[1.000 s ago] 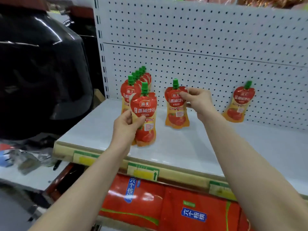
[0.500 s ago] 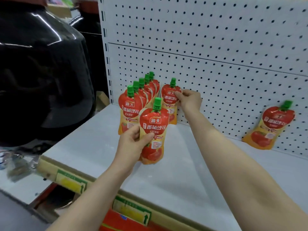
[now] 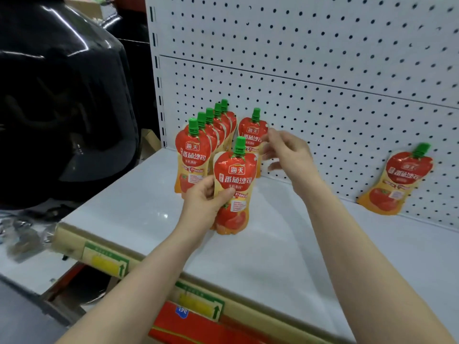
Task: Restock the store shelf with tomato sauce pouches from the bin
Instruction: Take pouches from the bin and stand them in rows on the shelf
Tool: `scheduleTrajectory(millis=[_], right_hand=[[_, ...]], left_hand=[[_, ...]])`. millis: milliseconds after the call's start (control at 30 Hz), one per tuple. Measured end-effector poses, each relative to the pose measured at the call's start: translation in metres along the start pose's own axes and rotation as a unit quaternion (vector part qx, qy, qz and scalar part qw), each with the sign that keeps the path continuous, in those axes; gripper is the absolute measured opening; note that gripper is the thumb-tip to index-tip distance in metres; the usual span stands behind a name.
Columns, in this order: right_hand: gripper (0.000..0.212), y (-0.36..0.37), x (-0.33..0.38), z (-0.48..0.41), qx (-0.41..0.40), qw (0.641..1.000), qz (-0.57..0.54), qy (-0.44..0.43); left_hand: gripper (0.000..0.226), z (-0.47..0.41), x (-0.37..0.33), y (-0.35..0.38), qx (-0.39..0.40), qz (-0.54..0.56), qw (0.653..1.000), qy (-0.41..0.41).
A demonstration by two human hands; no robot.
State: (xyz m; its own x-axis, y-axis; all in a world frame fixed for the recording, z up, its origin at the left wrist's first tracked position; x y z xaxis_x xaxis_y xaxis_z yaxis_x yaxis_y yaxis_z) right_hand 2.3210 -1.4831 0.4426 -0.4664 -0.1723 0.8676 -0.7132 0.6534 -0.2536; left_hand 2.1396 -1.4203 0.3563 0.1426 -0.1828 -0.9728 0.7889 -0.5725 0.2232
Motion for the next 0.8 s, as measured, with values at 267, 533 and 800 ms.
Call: scheduleTrajectory(millis=[267,533,800], right_hand=[[0.007,0.009,0.007,0.046,0.125,0.992,-0.032,-0.005],[0.012,-0.023,-0.025,0.020,-0.033,0.999,0.009,0.002],[0.022,0.000,-0.039,-0.026,-0.069,0.995,0.062,-0.029]], left_hand=[[0.030,0.001,0.003,0.026,0.050,-0.021,0.999,0.000],[0.046,-0.012,0.027,0.026,0.029,-0.221,0.975,-0.006],[0.063,-0.061,0.044,0.031,0.001,-0.334,0.942,-0.038]])
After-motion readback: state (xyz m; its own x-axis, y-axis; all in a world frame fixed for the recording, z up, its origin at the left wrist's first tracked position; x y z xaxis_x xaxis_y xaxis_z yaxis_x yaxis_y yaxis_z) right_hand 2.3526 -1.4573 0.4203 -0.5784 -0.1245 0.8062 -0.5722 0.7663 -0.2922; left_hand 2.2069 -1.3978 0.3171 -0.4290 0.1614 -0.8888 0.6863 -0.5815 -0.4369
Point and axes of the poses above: each hand's wrist, its own z-axis away from the middle knuckle, its own y-axis out of the palm, x = y × z, the point moved 9 cm from there along -z, towards the middle knuckle, and after that the axes turned 12 degrees about -y, right-handed, at the moved point
